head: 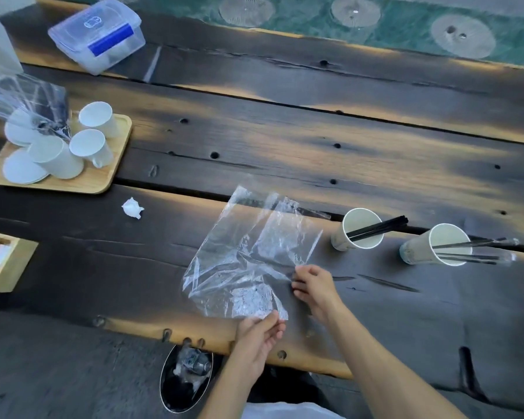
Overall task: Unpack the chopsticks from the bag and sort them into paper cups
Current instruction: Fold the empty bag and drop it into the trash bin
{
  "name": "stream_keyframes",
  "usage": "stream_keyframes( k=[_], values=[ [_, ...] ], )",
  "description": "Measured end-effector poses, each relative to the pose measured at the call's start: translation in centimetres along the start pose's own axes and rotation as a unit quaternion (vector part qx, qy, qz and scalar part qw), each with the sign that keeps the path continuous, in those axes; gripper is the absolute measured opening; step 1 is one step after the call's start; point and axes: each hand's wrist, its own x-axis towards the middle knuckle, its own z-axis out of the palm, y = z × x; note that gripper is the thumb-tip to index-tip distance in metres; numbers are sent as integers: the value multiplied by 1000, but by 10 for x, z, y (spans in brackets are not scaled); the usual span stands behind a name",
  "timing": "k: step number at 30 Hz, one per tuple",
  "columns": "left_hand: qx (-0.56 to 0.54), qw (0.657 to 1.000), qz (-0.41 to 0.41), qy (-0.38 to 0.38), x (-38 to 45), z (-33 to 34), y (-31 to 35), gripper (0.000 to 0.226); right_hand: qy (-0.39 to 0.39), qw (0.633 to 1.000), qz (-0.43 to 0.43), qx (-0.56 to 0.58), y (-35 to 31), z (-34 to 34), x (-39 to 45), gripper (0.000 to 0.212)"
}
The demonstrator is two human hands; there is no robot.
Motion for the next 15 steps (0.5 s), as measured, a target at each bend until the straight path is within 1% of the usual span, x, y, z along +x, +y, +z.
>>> stream_keyframes(
  k=[2, 5, 7, 10, 12, 13, 15],
  values=[
    [22, 1000, -3, -6, -4, -7, -6, 10, 7, 1000, -21, -12, -11, -1, 6, 22],
    [35, 999, -7, -11, -9, -11, -14, 9, 41, 997, -67, -17, -40, -3, 18, 26],
    [41, 999, -7, -12, -10, -13, -19, 11, 50, 995, -86, -15, -56, -4, 26, 29],
    [36, 999, -7, -23, -10, -13, -24, 7, 50, 993, -100, -24, -65, -1, 35, 27],
    [25, 999, -9, -26, -8, -8, -24, 7, 29, 996, -87, -4, -62, 1, 36, 16],
    [16, 1000, -11, -23, -5, -4, -23, 8, 13, 997, -71, -1, -58, 1, 34, 17],
    [-4, 1000, -12, -23, -1, 3, -21, 7, -15, 999, -35, -34, -43, -3, 28, 19]
  ],
)
